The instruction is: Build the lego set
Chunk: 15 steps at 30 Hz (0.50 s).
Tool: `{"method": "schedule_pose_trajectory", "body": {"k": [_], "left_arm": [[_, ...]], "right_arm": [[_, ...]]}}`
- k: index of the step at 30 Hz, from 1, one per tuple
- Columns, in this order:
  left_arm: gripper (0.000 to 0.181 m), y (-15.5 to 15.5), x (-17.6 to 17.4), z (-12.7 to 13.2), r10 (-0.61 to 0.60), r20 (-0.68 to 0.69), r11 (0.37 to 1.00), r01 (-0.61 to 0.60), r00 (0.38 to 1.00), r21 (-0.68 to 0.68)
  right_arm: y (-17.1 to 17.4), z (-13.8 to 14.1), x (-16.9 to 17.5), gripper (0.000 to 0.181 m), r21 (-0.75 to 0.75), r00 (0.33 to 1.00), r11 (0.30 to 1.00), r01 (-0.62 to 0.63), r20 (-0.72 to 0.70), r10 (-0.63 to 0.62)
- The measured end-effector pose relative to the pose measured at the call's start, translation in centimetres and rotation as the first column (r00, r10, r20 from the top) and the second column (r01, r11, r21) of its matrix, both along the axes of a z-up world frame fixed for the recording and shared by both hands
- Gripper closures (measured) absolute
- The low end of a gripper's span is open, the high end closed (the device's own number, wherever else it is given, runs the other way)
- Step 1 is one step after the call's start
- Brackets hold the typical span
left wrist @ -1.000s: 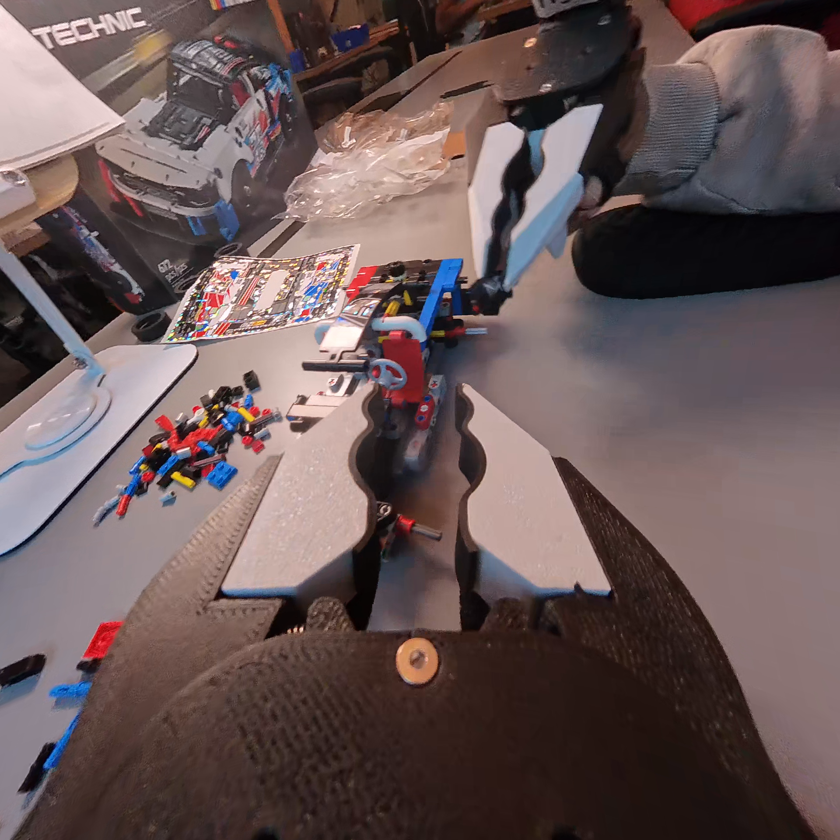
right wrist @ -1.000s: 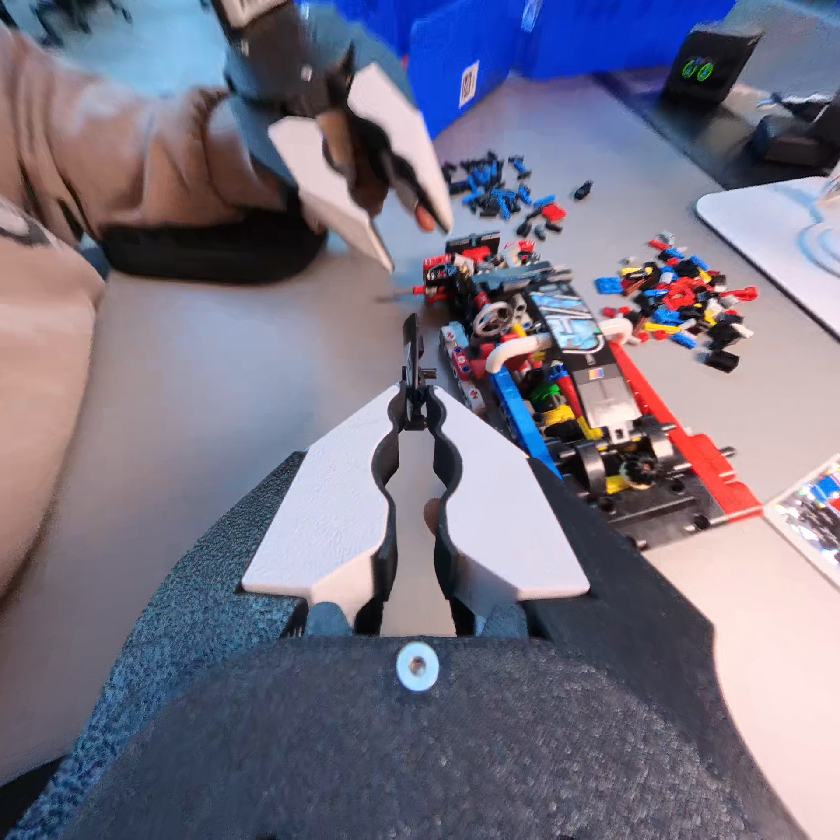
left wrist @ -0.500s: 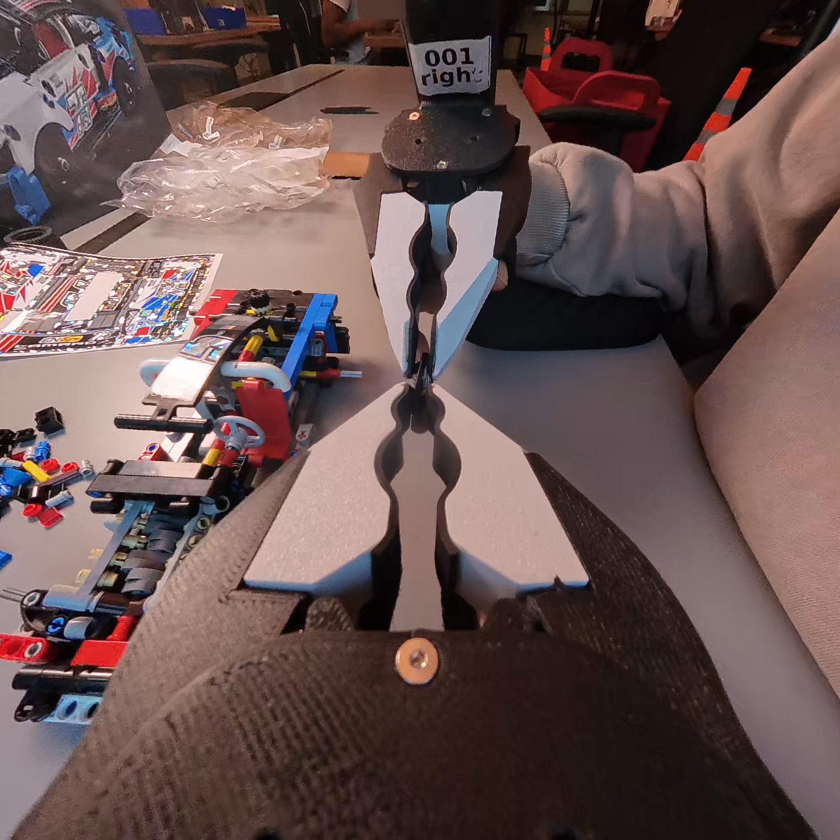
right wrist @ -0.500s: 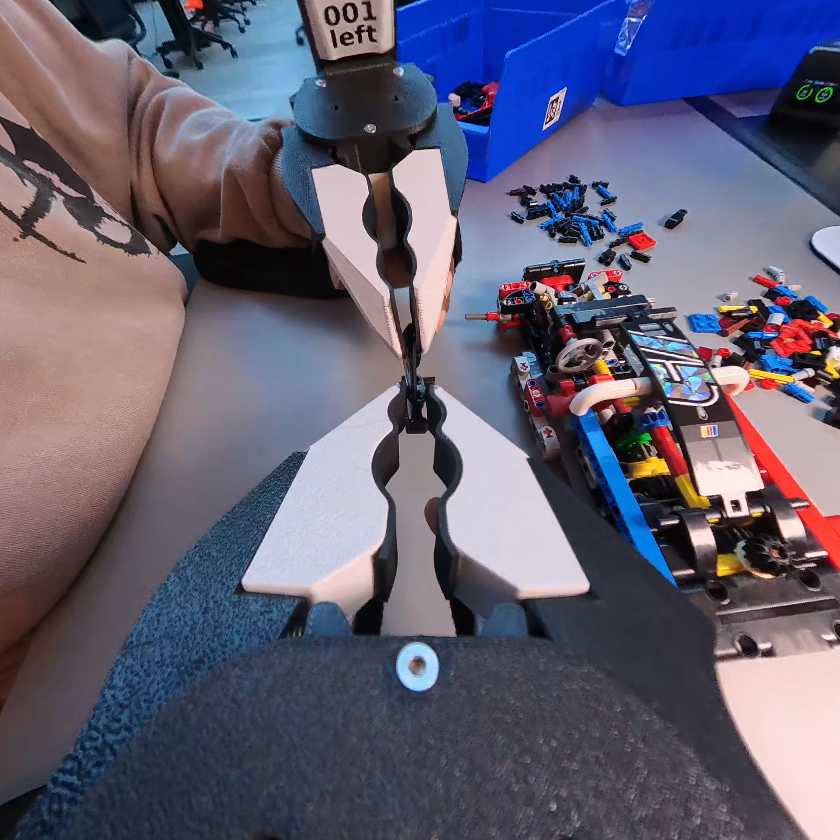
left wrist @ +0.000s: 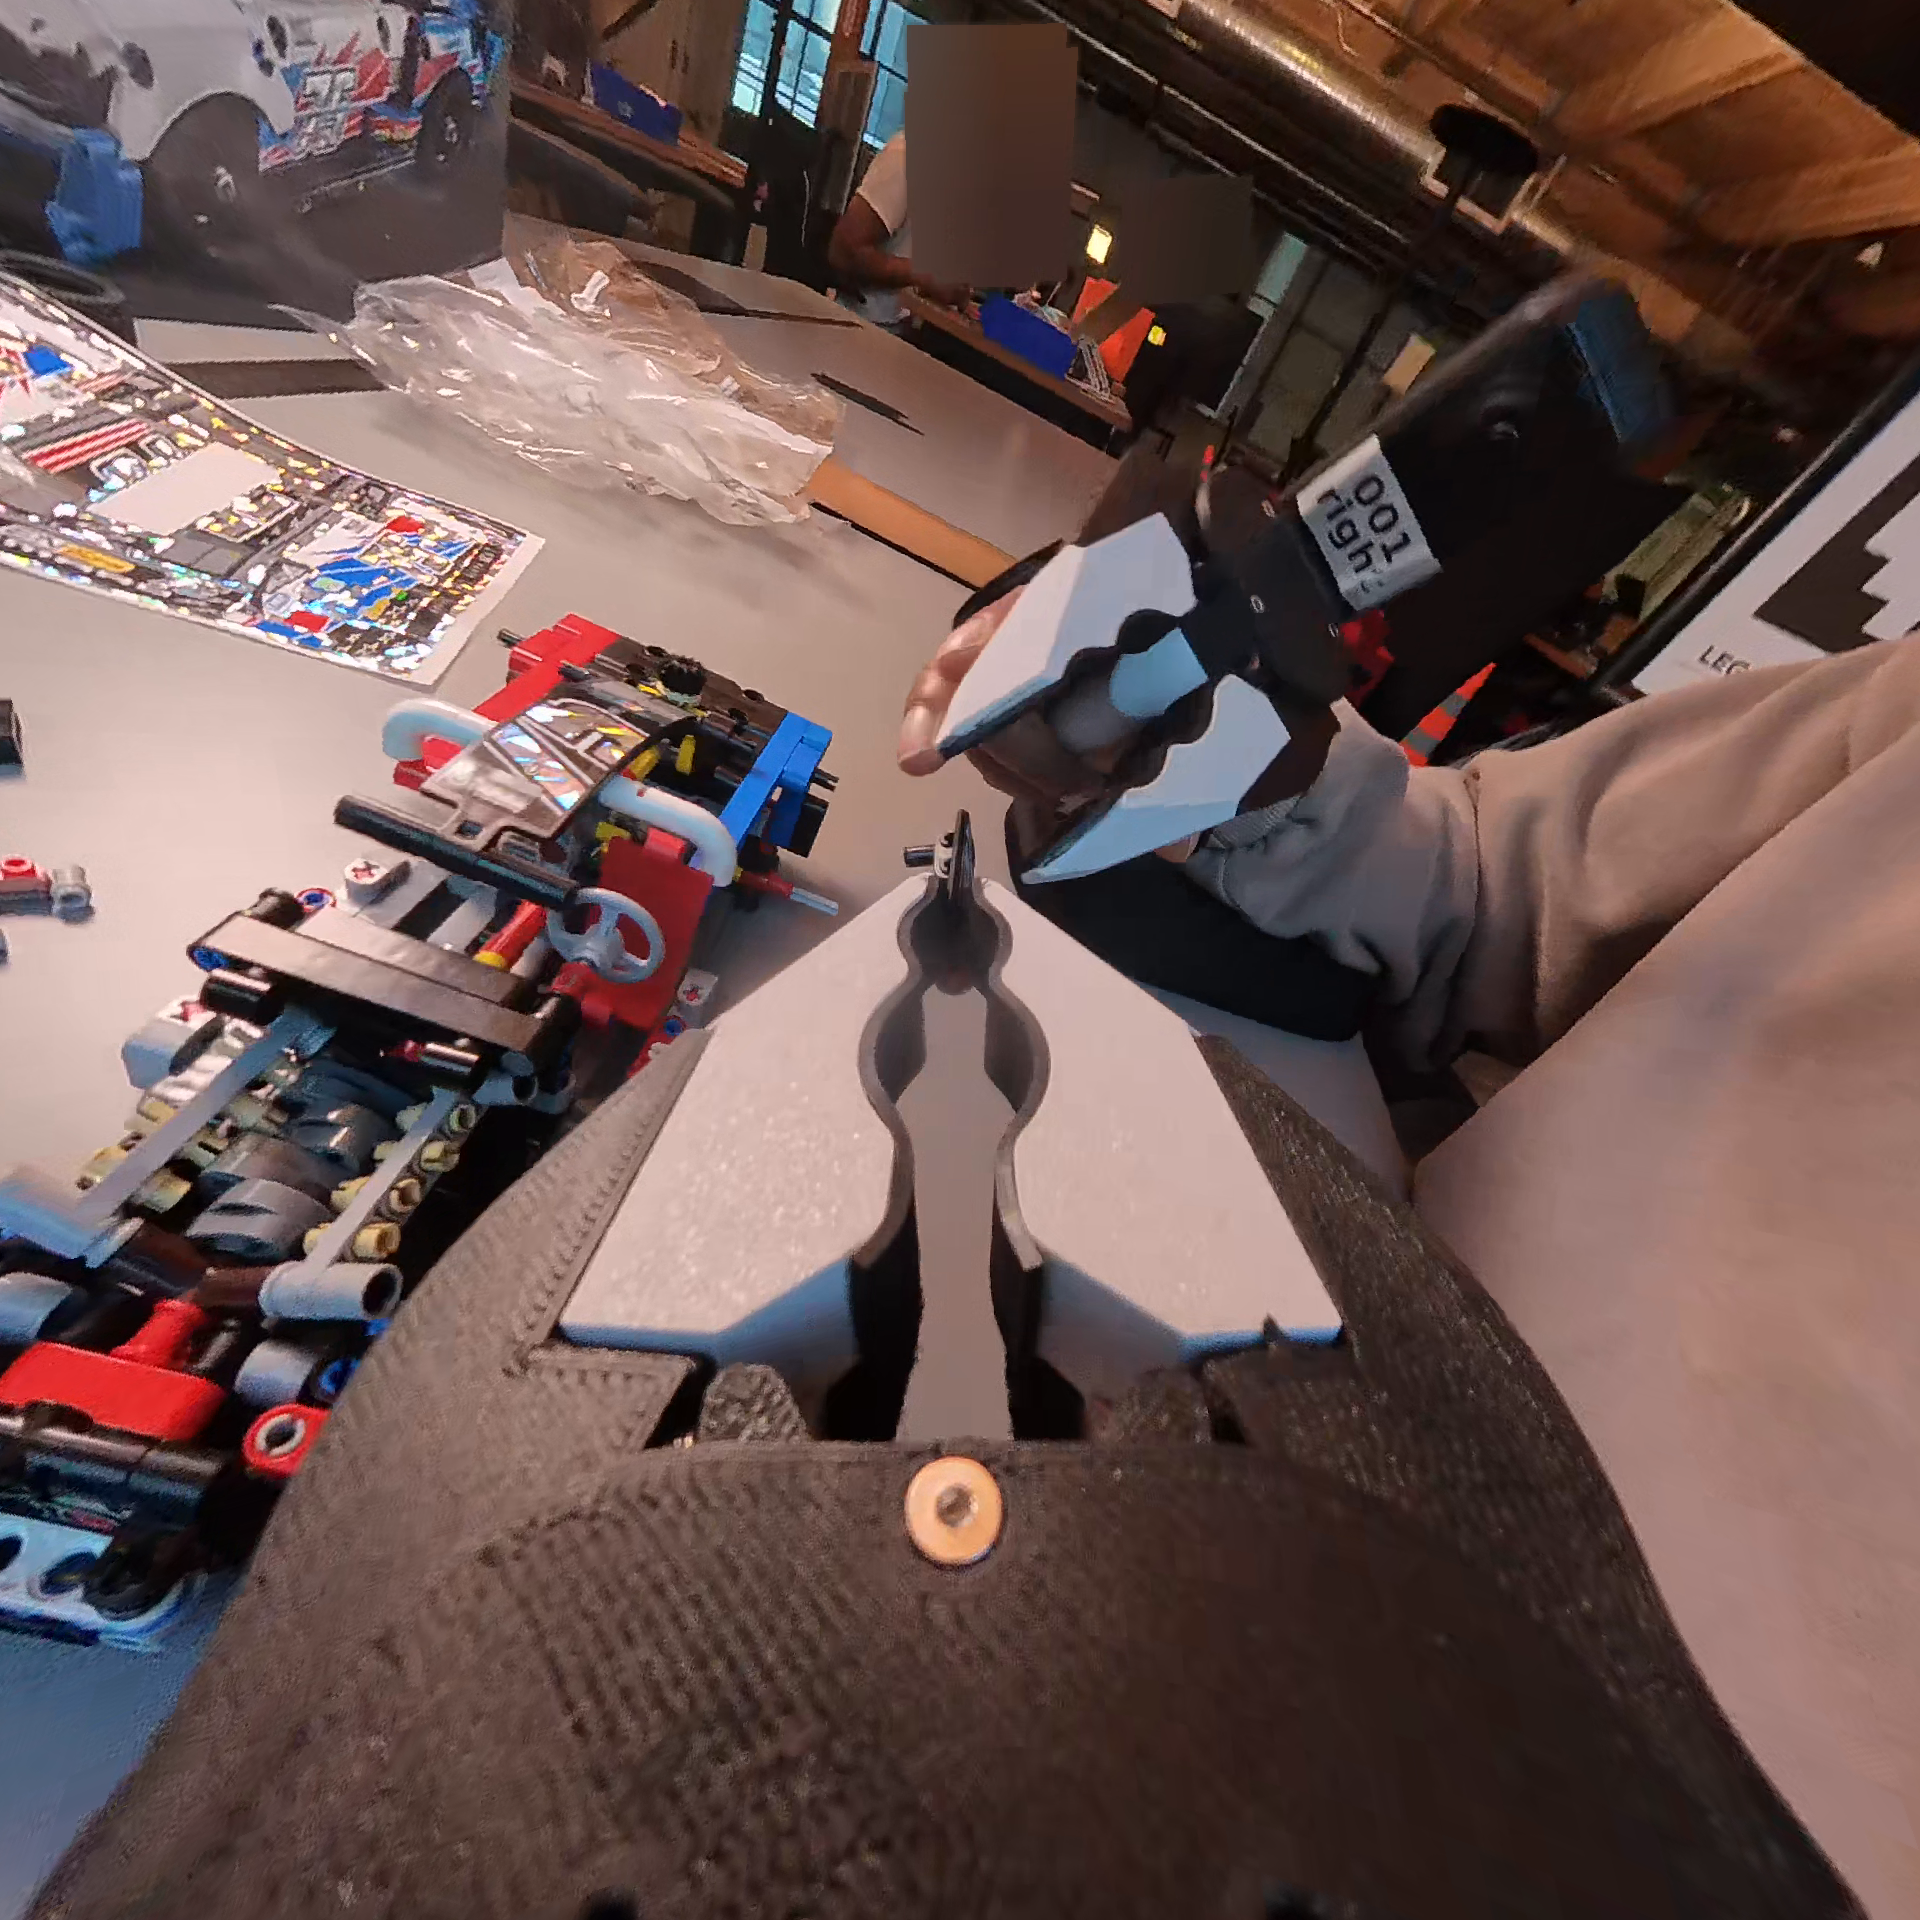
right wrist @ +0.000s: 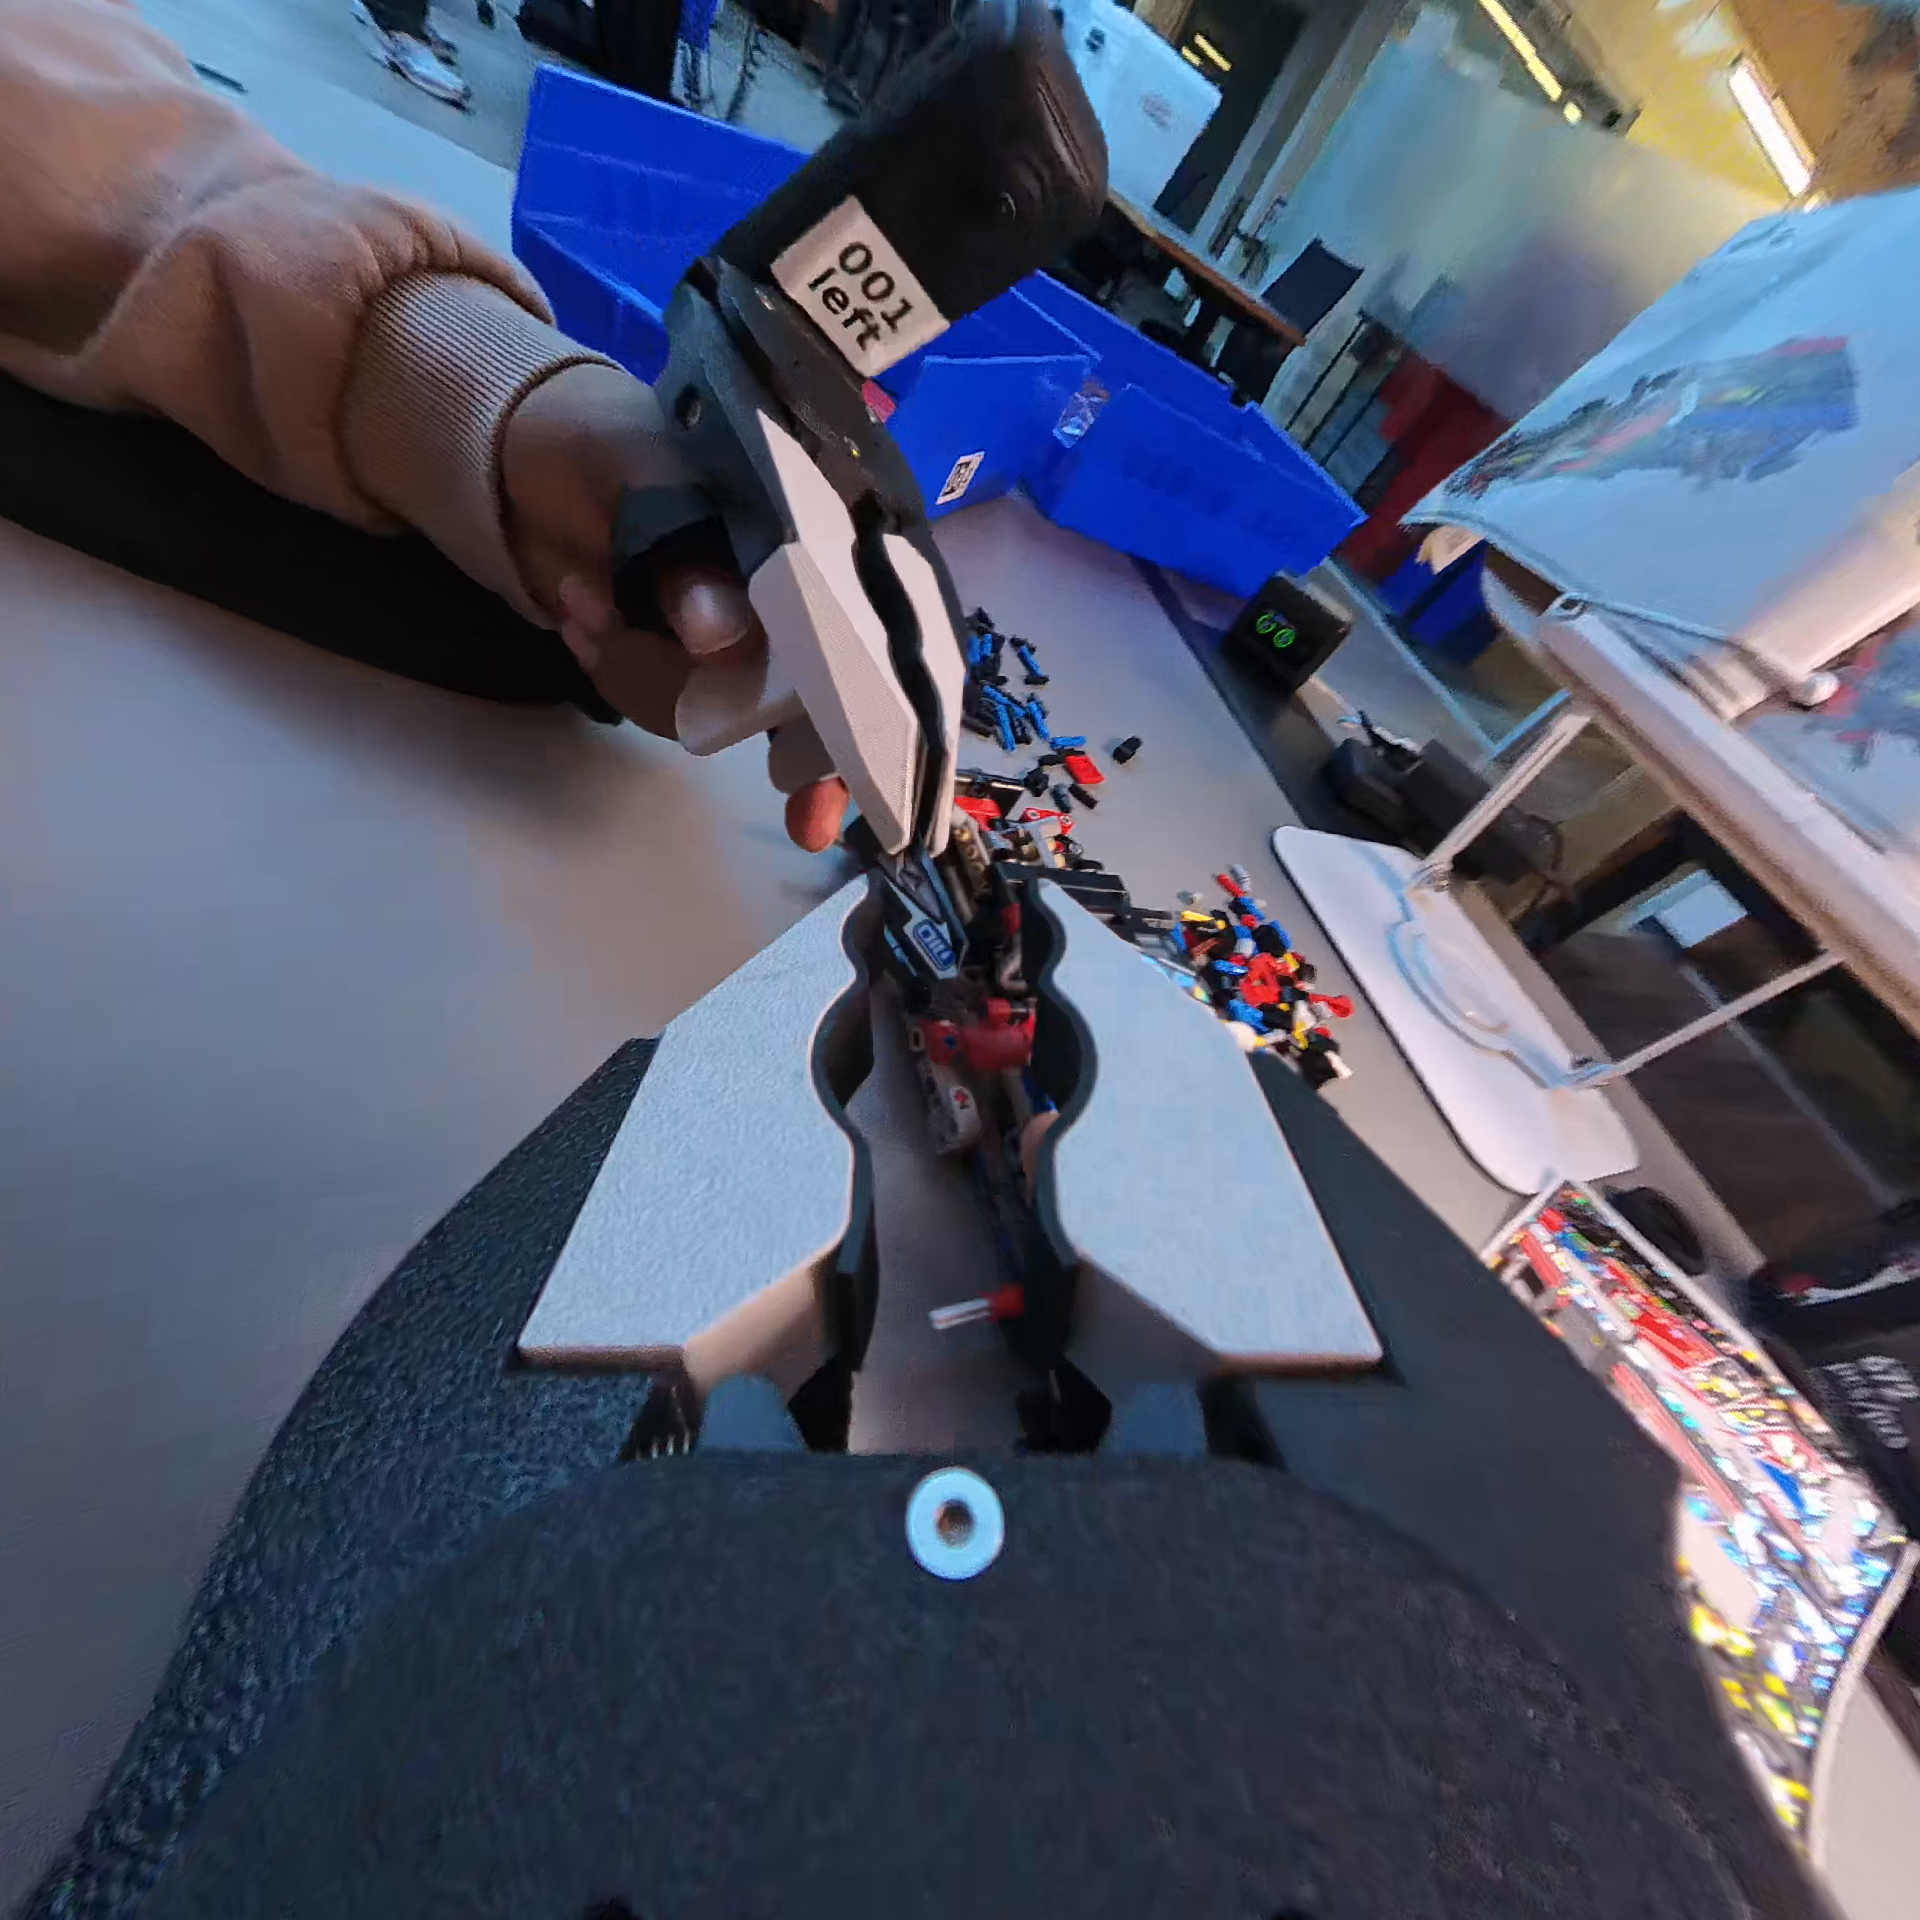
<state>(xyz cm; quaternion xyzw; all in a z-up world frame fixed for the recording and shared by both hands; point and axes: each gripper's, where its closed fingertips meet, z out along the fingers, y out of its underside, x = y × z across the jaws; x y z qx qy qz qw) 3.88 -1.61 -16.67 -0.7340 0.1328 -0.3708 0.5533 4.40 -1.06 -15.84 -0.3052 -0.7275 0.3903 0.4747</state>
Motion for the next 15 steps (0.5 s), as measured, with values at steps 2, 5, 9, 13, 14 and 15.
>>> {"method": "schedule_pose_trajectory", "body": {"k": [2,5,9,13,14,15], "left_arm": [[0.181,0.3,-0.3,0.1,0.014,0.085,0.999,-0.01,0.996,-0.048],[0.18,0.5,-0.4,0.0,0.017,0.161,0.995,-0.002,0.987,-0.097],[0.181,0.7,0.1,0.1,0.013,0.205,0.992,0.013,0.979,-0.122],[0.181,0.9,0.1,0.0,0.014,0.243,0.989,0.023,0.97,-0.146],[0.181,0.9,0.1,0.0,0.013,0.25,0.988,0.026,0.968,-0.151],[0.181,1.0,0.1,-0.1,0.013,0.257,0.987,0.028,0.966,-0.157]], "right_arm": [[0.0,0.1,0.1,0.156,0.07,1.0,0.998,0.006,-0.029,-0.004],[0.4,-0.4,-0.1,0.153,0.142,0.999,0.989,0.034,-0.031,-0.03],[0.2,-1.2,-0.1,0.16,0.16,1.0,0.987,0.019,-0.004,-0.019],[0.4,-1.3,-0.1,0.173,0.16,1.0,0.987,0.021,-0.004,-0.02],[0.4,-1.2,-0.1,0.176,0.149,1.0,0.989,0.019,-0.002,-0.019],[0.5,-1.3,-0.1,0.176,0.142,1.0,0.99,0.016,0.0,-0.016]]}}
